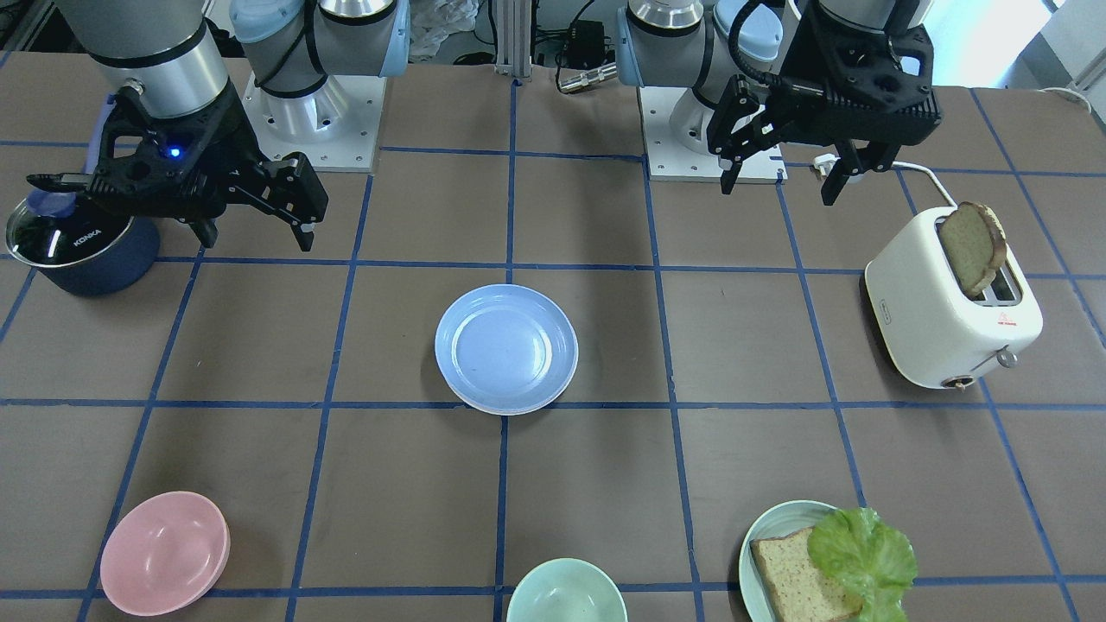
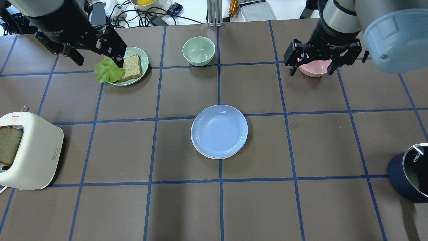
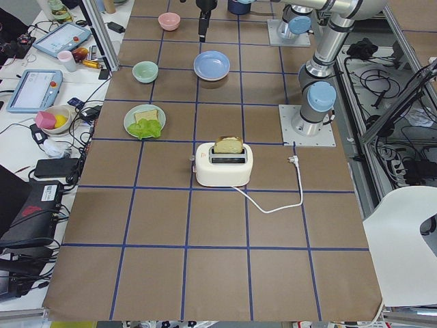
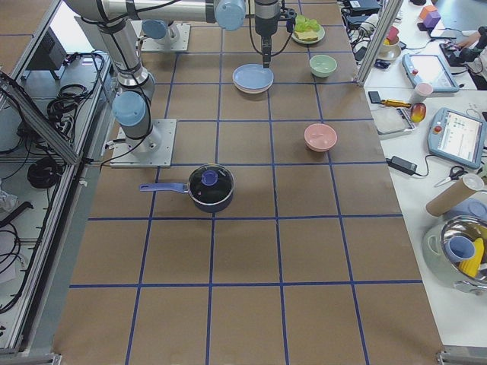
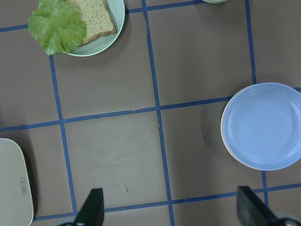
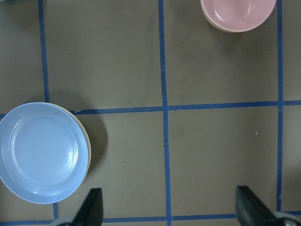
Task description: Stack three plates with pink and blue
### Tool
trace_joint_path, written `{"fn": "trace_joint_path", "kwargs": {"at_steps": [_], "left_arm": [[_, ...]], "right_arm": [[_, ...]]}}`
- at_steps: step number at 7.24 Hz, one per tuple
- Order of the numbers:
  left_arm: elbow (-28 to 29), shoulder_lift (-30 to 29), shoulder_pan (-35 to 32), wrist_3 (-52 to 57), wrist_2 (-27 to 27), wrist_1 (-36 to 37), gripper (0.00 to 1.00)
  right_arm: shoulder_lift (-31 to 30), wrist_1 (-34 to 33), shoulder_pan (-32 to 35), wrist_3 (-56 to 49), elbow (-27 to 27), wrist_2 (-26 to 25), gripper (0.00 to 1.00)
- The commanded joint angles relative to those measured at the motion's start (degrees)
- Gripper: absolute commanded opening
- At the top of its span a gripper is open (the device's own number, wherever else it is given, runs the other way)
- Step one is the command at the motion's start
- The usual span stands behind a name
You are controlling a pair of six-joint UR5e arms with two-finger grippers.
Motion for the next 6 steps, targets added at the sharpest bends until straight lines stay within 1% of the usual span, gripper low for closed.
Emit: {"fn": "trace_joint_path", "kwargs": {"at_steps": [1,6], "left_arm": [[0.0,-0.08,0.04,0.0,-0.08,0.13,1.0],[-0.35,-0.08,0.04,0.08,-0.17,0.3,1.0]], "right_arm": [[-0.22,-0.81,0.19,-0.26,0.12,-0.13,1.0],[-0.57,0.06,0.11,-0.71,0.03,-0.22,1.0]]}}
